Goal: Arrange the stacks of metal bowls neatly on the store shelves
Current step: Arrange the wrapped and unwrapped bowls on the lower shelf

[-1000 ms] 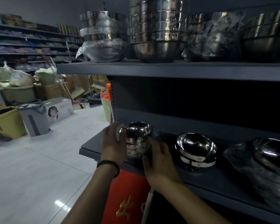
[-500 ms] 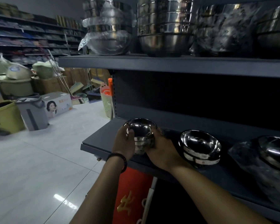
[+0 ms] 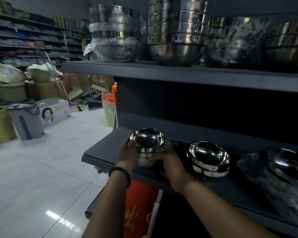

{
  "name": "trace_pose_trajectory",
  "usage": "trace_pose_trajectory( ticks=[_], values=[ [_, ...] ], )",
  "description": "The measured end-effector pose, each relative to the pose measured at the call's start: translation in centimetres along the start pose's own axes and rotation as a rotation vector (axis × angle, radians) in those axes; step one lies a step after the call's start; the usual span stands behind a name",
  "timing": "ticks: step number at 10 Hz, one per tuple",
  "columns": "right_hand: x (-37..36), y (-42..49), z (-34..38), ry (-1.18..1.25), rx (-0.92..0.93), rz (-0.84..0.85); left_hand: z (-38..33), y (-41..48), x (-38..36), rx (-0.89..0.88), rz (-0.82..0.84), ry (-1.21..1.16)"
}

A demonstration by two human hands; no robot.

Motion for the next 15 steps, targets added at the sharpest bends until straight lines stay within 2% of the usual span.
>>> trace_pose_trajectory(
  ticks=[1, 2, 4, 5, 6, 7, 8, 9, 10, 11, 13, 15],
  values=[
    [-0.9, -0.3, 0.0, 0.086, -0.024, 0.009, 0.9, 0.5, 0.4, 0.071, 0.11, -0.141],
    [-2.2, -0.4, 0.2, 0.1, -0.079, -0.046, 0.3, 0.3, 1.3, 0.013, 0.023, 0.137],
    [-2.5, -1.6, 0.8, 0.005, -0.06, -0.128, 1.1, 0.1, 1.7, -0.04, 0.06, -0.003],
    [-0.2, -4.1, 1.0, -0.174, 0.048, -0.12, -1.0, -2.7, 1.6, -0.004, -0.092, 0.214],
    [3.3, -7.8, -0.3, -0.222, 0.158, -0.17, -5.0, -7.6, 0.4, -0.31, -0.327, 0.296],
    [7.2, -11.3, -2.5, -0.24, 0.165, -0.296, -6.7, -11.5, -3.1, -0.502, -0.162, 0.34],
    [10.7, -13.8, -4.5, -0.224, 0.147, -0.472, -4.4, -14.0, -6.5, -0.469, 0.076, 0.372],
    [13.1, -14.8, -5.8, -0.2, 0.105, -0.571, 0.5, -14.3, -9.1, -0.349, 0.133, 0.378],
    [14.3, -13.7, -6.3, -0.192, 0.048, -0.55, 3.9, -13.3, -11.2, -0.307, 0.111, 0.386],
    [14.7, -11.9, -6.8, -0.171, 0.084, -0.472, 4.3, -12.8, -12.9, -0.278, 0.099, 0.328],
    [15.0, -9.9, -6.1, 0.026, 0.118, -0.385, 4.7, -12.8, -15.4, -0.233, 0.185, 0.27],
    [14.5, -10.0, -6.0, 0.087, 0.063, -0.34, 4.7, -13.1, -15.2, -0.237, 0.113, 0.194]
  ],
)
Point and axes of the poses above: each hand's wrist, its own y-axis towards the middle knuckle, its own x-axis out of the back of the hand, z = x × y, the point moved 4 cm from there along y, towards the middle knuckle, and after that the axes turned 5 degrees about -y, right-handed, at the moved point
